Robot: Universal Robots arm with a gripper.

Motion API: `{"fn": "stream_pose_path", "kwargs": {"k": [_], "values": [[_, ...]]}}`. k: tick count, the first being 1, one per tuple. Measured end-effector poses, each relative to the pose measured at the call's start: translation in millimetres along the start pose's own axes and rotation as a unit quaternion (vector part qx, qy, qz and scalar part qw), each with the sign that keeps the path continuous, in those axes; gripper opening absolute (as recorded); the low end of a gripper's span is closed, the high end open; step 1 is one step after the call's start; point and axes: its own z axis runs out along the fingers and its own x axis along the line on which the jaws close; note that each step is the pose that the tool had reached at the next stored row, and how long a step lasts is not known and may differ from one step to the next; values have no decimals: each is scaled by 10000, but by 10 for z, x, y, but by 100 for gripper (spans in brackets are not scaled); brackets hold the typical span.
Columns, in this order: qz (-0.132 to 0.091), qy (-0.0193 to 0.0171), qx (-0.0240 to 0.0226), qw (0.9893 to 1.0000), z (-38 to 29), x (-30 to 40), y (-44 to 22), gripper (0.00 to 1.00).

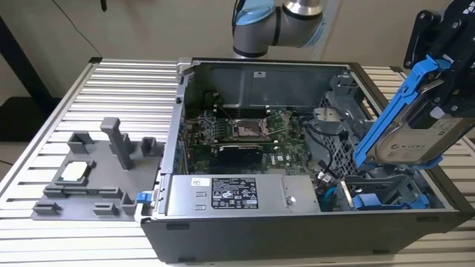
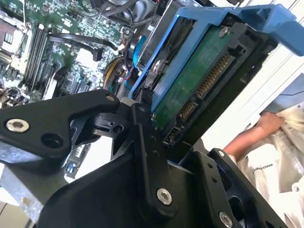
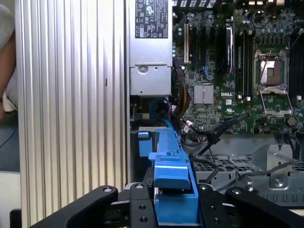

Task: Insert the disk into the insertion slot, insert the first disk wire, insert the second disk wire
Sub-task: 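Insert the disk into the insertion slot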

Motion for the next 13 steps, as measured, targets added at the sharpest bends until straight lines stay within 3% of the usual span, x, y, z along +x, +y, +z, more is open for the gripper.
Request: {"fn": "stream_pose_path", "kwargs": {"k": [13], "values": [[-62,0,27,10000,138,6,-4,33]]}}
